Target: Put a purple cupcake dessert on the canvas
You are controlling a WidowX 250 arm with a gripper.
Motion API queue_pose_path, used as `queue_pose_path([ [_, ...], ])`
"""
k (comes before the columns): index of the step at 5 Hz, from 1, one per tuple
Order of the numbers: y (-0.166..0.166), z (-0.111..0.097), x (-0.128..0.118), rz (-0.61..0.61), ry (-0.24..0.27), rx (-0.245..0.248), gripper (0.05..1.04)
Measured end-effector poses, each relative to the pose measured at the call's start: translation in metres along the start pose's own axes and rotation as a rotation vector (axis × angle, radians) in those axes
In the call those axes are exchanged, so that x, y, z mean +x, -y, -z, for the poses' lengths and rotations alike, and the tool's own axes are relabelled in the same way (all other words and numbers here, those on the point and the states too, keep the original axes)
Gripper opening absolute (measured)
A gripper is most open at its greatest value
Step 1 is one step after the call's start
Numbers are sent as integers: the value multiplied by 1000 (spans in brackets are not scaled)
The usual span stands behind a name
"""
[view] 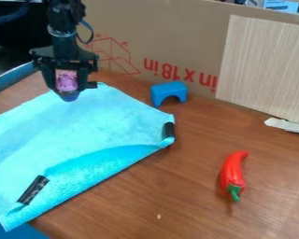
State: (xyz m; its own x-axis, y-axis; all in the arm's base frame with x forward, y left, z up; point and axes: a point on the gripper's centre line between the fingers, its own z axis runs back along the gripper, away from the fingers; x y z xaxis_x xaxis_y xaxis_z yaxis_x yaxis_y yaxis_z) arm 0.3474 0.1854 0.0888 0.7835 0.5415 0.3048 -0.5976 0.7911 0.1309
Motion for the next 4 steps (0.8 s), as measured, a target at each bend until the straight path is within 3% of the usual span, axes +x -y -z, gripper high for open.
queue_pose_path([
  [1,1,3,-1,15,-8,-1,845],
  [2,2,6,-4,22,-24,-8,1005],
  [4,6,1,-5,44,-34,-45,999],
])
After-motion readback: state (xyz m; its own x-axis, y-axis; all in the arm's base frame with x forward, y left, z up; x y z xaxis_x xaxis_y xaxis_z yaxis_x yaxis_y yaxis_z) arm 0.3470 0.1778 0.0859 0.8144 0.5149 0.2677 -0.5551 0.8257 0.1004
